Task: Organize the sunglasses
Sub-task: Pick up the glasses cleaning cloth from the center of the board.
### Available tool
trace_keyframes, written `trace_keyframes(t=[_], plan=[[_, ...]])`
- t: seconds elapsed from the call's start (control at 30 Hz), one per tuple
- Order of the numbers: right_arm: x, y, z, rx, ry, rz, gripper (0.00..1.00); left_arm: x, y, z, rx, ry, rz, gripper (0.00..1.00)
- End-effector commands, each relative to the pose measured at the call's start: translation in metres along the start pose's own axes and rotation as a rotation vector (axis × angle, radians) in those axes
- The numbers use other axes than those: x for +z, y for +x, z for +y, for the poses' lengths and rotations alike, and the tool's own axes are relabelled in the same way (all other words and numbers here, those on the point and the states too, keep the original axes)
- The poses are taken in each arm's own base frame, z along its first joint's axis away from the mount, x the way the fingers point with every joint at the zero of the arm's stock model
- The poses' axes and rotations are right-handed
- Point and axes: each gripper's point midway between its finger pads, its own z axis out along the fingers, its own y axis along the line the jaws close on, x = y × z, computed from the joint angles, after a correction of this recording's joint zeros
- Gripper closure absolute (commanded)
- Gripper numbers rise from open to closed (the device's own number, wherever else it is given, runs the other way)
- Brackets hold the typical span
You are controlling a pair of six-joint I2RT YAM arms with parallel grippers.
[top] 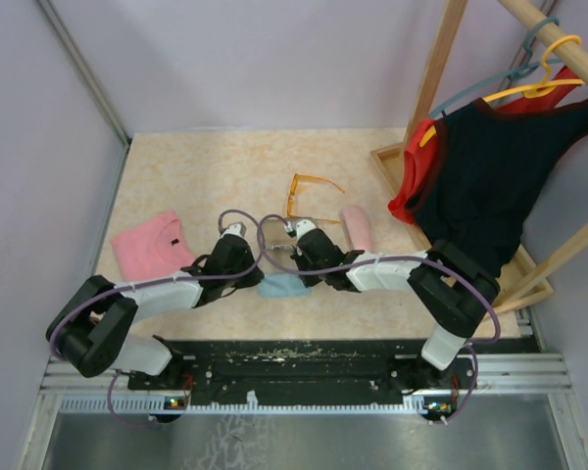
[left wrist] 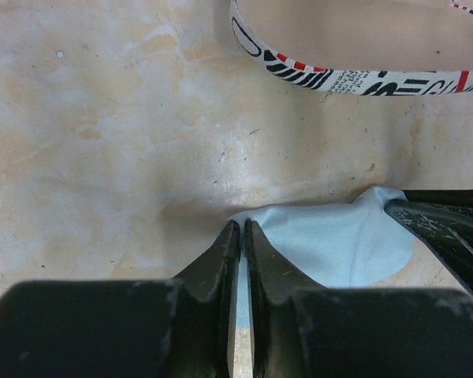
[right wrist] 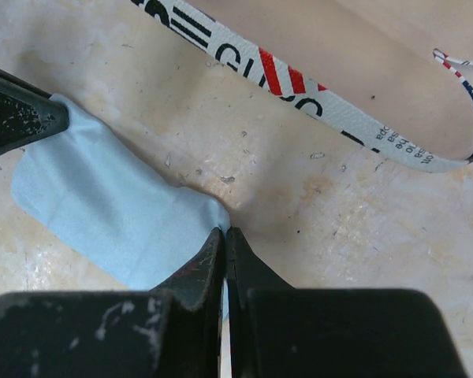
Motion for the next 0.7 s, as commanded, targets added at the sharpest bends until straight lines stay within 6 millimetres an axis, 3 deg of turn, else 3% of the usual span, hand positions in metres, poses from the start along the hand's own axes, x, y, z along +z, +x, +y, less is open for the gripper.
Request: trace_keyframes(t=[0.0, 0.13, 0.17, 0.67], plan=[[-0.006, 0.035, -0.007, 0.021, 0.017, 0.095, 1.00, 0.001, 0.024, 0.026, 0.060, -0.075, 0.059, 0.87], [-0.006, 0.036, -0.011, 0.056, 0.041, 0.076, 1.00, 0.000, 0.018, 0.023, 0.086, -0.055, 0.027, 0.91], [-0.012, 0.026, -0.011, 0.069, 0.045, 0.039, 1.00, 0.000, 0.016, 0.022, 0.091, -0.047, 0.016, 0.92], [-0.031, -0.020, -0.013, 0.125, 0.067, -0.147, 1.00, -0.022, -0.021, -0.013, 0.150, 0.126, -0.143, 0.98]])
